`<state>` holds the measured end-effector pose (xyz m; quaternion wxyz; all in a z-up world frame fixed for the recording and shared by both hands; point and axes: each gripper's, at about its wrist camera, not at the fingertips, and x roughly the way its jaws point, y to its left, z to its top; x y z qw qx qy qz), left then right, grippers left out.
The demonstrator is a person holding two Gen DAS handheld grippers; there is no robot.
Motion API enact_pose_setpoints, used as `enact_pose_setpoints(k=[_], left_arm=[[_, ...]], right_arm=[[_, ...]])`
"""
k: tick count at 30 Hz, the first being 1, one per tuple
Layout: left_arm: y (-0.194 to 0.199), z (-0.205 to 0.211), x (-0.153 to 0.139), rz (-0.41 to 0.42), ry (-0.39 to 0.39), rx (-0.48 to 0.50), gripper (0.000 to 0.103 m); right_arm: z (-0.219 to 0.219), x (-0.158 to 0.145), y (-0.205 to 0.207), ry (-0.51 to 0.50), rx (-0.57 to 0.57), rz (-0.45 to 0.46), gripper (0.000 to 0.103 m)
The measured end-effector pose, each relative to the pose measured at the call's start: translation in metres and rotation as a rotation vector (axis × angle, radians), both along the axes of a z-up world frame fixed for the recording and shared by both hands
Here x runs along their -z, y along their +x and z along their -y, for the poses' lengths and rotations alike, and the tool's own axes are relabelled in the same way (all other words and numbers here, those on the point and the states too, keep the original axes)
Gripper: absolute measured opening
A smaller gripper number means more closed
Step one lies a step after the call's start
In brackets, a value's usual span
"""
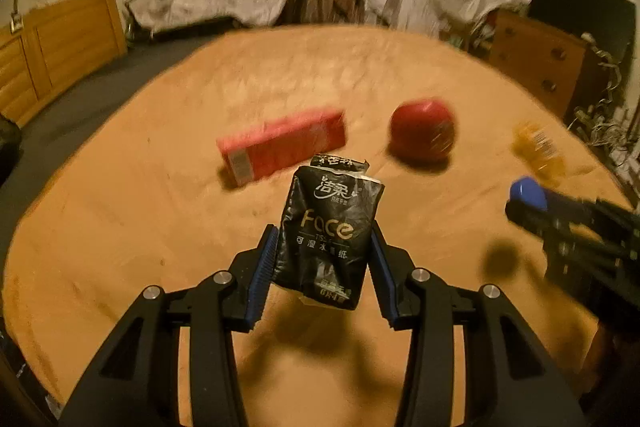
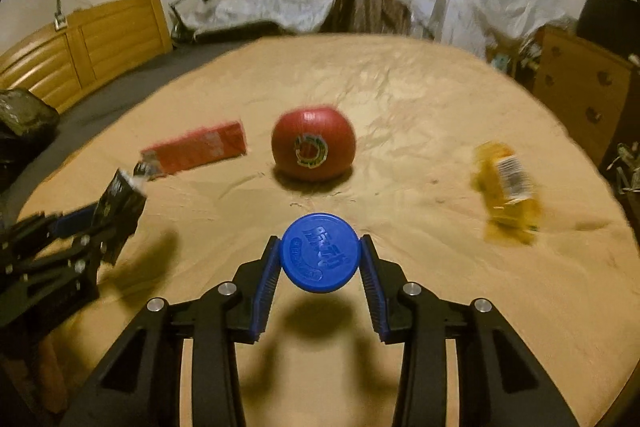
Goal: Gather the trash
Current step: 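Lift the black packet and blue cap and carry them over the bucket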
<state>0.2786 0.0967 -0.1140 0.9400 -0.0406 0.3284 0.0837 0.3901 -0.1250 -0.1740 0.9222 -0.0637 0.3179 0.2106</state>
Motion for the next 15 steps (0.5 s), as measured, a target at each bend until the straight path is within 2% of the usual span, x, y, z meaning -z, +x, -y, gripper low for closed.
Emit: enact_pose_setpoints(k=[7, 15], left_arm=[[-0.052, 0.036, -0.054, 0.151, 0.019, 0.054, 0.042], [-0.086, 0.072, -0.086, 0.253, 0.052, 0.083, 0.043]], right_arm=[[0.045, -0.048, -0.077, 0.070, 0.069, 0.126, 0.041], [0.077, -0.097, -0.150, 0.084, 0.118, 0.281, 0.041]])
